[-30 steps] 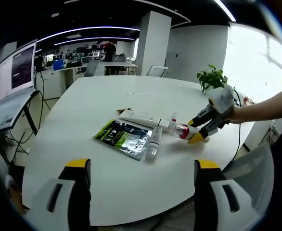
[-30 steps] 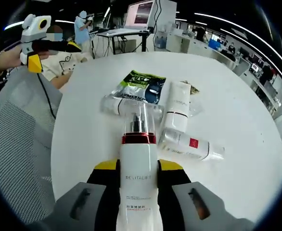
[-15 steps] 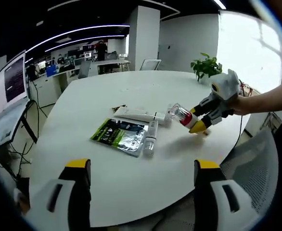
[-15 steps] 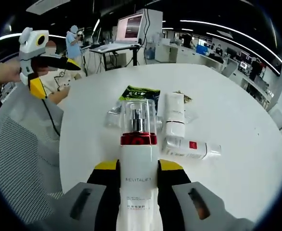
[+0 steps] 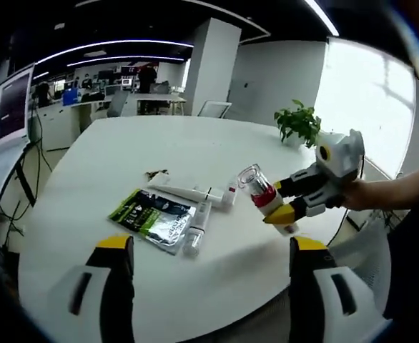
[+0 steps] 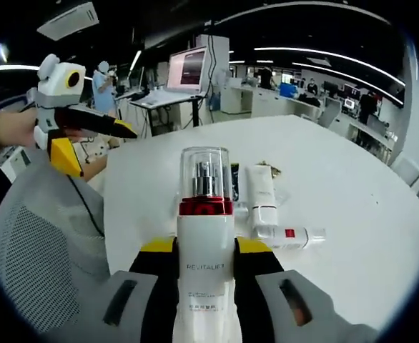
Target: Arrange the skincare products in the storage area until every visible bottle or jar stands upright without overlapping.
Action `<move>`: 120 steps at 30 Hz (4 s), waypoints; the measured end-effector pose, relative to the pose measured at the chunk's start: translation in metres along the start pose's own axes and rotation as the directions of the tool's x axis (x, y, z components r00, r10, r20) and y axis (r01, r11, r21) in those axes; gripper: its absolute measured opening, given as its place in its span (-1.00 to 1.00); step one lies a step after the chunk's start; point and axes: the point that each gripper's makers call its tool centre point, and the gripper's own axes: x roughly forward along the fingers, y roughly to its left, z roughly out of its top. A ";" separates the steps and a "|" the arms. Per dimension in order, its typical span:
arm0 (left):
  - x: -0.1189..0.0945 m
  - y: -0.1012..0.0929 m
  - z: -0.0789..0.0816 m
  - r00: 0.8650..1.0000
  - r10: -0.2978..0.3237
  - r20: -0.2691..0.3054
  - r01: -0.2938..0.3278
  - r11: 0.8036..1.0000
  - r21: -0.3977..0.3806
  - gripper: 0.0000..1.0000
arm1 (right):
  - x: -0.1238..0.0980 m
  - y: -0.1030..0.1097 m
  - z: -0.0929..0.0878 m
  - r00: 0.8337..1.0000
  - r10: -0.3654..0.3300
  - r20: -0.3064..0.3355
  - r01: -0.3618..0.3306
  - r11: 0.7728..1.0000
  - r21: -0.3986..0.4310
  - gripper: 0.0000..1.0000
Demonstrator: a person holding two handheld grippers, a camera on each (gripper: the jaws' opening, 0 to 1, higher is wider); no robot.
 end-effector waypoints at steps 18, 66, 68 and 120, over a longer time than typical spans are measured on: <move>0.034 -0.058 0.034 0.980 -0.155 0.122 0.180 0.956 -0.231 0.54 | -0.020 0.018 0.031 0.993 -0.067 0.093 0.068 0.998 -0.011 -0.44; 0.048 -0.109 0.070 0.949 -0.210 0.234 0.277 0.912 -0.302 -0.53 | -0.063 0.023 0.071 0.953 -0.171 0.249 0.140 0.980 0.139 -0.41; 0.043 -0.109 0.077 0.932 -0.259 0.254 0.332 0.891 -0.310 -0.53 | -0.074 0.028 0.084 0.931 -0.123 0.342 0.052 0.976 0.210 -0.40; 0.042 -0.186 0.086 0.702 -0.700 -0.130 0.694 0.631 0.348 -0.54 | -0.104 0.030 0.063 0.913 0.346 0.217 -0.316 0.935 -0.160 -0.43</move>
